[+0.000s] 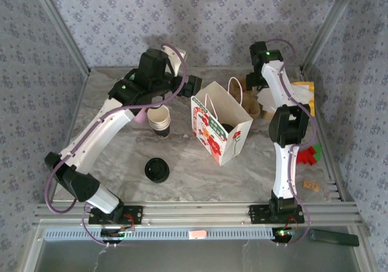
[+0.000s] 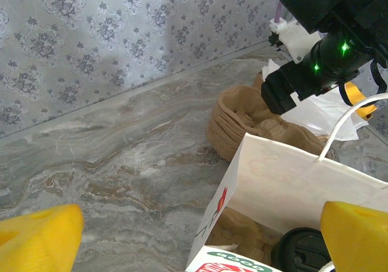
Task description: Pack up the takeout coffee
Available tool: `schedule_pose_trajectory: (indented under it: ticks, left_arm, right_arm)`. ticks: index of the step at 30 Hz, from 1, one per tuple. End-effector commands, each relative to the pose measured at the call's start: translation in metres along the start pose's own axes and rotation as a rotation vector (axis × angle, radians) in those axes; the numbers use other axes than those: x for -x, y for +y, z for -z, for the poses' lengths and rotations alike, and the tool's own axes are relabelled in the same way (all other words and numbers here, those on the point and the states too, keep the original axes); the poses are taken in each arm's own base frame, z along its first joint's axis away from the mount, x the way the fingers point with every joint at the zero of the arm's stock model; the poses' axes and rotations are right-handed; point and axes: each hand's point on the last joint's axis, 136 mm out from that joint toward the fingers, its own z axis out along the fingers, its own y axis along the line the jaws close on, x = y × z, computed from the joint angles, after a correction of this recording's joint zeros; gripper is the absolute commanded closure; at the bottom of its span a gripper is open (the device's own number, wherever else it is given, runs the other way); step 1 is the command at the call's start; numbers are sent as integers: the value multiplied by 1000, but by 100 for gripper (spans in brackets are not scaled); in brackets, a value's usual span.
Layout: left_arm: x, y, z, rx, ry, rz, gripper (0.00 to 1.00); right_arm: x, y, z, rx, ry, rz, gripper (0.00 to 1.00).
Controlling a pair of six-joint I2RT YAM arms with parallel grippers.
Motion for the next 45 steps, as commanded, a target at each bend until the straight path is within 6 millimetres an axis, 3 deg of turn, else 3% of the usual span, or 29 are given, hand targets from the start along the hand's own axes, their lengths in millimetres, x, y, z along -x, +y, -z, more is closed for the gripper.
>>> schedule_pose_trajectory:
  ticks: [1, 6, 10, 17, 23, 28, 32, 36, 45]
  left_arm:
    - [14, -3, 6, -26, -45, 20, 0]
    - [14, -3, 5, -26, -45, 26, 0]
    - [16, -4, 4, -31, -48, 32, 0]
    - [20, -6, 8, -42, -56, 41, 0]
    - [20, -6, 14, -40, -62, 38, 0]
    - [20, -6, 17, -40, -65, 41, 0]
    - [21, -6, 18, -39, -67, 41, 0]
    - [21, -6, 16, -40, -65, 45, 0]
    - [19, -6, 10, -38, -54, 45, 0]
  right_arm:
    - [-5, 9, -4, 44, 30, -27, 8]
    - [5, 13, 30, 140, -38, -78, 8]
    - [0, 11, 50, 171, -52, -102, 9]
    - [-11, -6, 63, 177, -67, -149, 9]
    - [-25, -38, 55, 132, -48, -219, 9]
    - [-54, -47, 30, 100, 34, -216, 9]
    - [-71, -43, 14, 98, 72, -214, 8]
    - [-75, -30, 2, 124, 85, -200, 8]
    - [-67, 14, 8, 271, 104, -156, 9]
